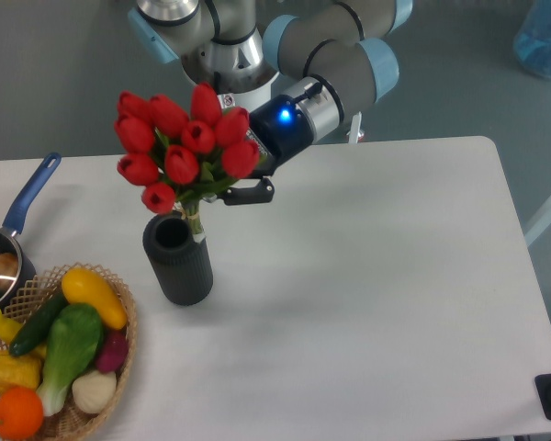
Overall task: Insert the flowers into the vase
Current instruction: 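Lower the tulip stems into the black vase opening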
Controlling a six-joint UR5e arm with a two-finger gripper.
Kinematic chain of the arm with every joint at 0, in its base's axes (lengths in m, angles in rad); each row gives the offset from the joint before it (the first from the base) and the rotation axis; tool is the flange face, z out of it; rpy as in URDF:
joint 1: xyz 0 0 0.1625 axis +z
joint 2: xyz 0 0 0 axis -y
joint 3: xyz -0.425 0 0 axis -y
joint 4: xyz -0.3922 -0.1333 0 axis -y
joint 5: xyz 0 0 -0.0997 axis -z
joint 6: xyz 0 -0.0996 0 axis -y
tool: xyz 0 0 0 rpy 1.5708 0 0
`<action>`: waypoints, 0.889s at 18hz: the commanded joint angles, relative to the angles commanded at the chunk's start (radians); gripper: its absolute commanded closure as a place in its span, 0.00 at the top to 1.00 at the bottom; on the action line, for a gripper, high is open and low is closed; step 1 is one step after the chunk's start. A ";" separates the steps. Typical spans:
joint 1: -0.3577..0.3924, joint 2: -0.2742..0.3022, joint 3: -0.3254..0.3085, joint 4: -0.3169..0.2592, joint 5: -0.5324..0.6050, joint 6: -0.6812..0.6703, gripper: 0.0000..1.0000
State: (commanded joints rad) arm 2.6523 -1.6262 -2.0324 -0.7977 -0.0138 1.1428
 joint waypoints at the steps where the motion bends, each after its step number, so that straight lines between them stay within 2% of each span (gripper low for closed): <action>1: -0.003 0.008 -0.012 0.000 0.000 0.002 0.00; 7: -0.015 -0.009 -0.023 0.000 0.006 0.009 0.00; 11: -0.029 -0.047 -0.023 -0.002 0.009 0.069 0.00; 16: -0.035 -0.067 -0.057 -0.003 0.014 0.106 0.00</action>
State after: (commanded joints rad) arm 2.6170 -1.6935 -2.0892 -0.8007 0.0000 1.2487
